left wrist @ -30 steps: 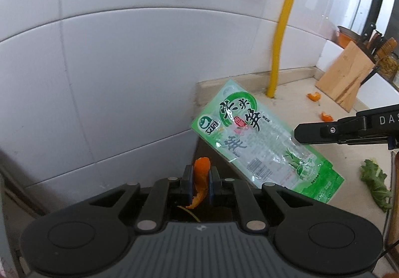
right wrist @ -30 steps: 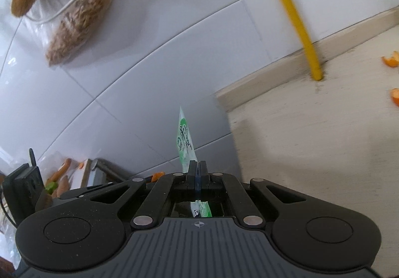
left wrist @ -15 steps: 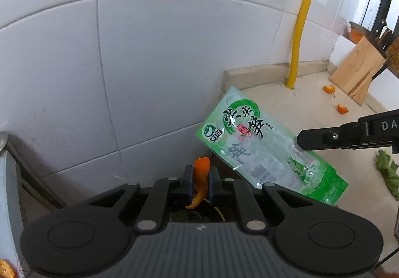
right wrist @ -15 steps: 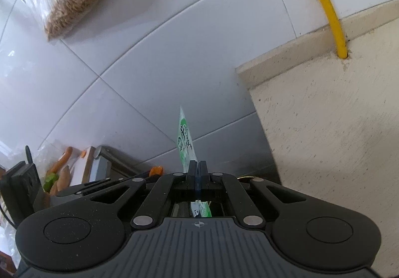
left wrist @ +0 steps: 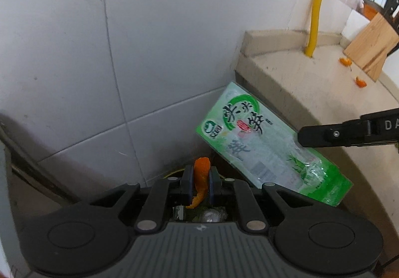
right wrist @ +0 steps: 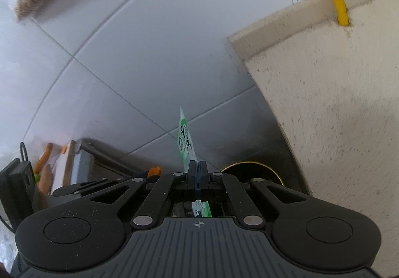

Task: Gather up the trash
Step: 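Carry the held packet and orange peel off the counter down to the black bin, then open both grippers over the bin, dropping the packet and peel, then raise both open grippers back up to the counter, then grasp the green cabbage leaves with the right gripper, then grasp an orange peel with the left gripper while the right holds the leaves, then carry the cabbage leaves and orange peel down to the black bin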

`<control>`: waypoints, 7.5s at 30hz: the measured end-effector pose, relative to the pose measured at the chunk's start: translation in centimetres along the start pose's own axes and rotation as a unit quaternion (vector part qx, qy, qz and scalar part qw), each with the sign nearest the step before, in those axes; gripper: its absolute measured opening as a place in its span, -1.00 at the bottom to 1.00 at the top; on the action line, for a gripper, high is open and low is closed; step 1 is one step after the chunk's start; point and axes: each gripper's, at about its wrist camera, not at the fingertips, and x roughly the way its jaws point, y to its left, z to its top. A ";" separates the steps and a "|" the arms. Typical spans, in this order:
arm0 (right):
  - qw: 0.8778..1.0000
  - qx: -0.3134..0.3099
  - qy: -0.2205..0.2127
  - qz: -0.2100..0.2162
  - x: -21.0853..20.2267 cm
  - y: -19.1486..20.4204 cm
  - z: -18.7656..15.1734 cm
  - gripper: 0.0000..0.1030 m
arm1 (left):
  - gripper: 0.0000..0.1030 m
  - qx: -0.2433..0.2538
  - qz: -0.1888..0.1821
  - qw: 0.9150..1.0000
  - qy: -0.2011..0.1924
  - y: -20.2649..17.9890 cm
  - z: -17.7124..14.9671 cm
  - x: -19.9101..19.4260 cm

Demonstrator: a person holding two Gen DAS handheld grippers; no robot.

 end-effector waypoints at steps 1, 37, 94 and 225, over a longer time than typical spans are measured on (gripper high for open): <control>1.000 0.003 0.002 -0.001 0.3 -0.1 -0.1 -0.99 | -0.86 0.001 0.001 1.000 0.004 0.1 0.0 0.3; 0.997 0.009 0.002 -0.082 3.8 -0.3 -1.7 -0.55 | -0.25 0.089 0.056 0.993 -0.054 -1.7 -0.2 0.9; 0.932 -0.024 -0.184 -0.312 -19.8 -7.6 -5.0 0.30 | 0.36 0.257 -0.073 0.963 0.029 -24.3 6.1 1.2; 0.945 0.118 -0.184 -0.244 -27.0 -20.8 -6.1 -0.84 | -0.98 0.214 -0.192 0.958 -0.003 -30.7 9.1 5.0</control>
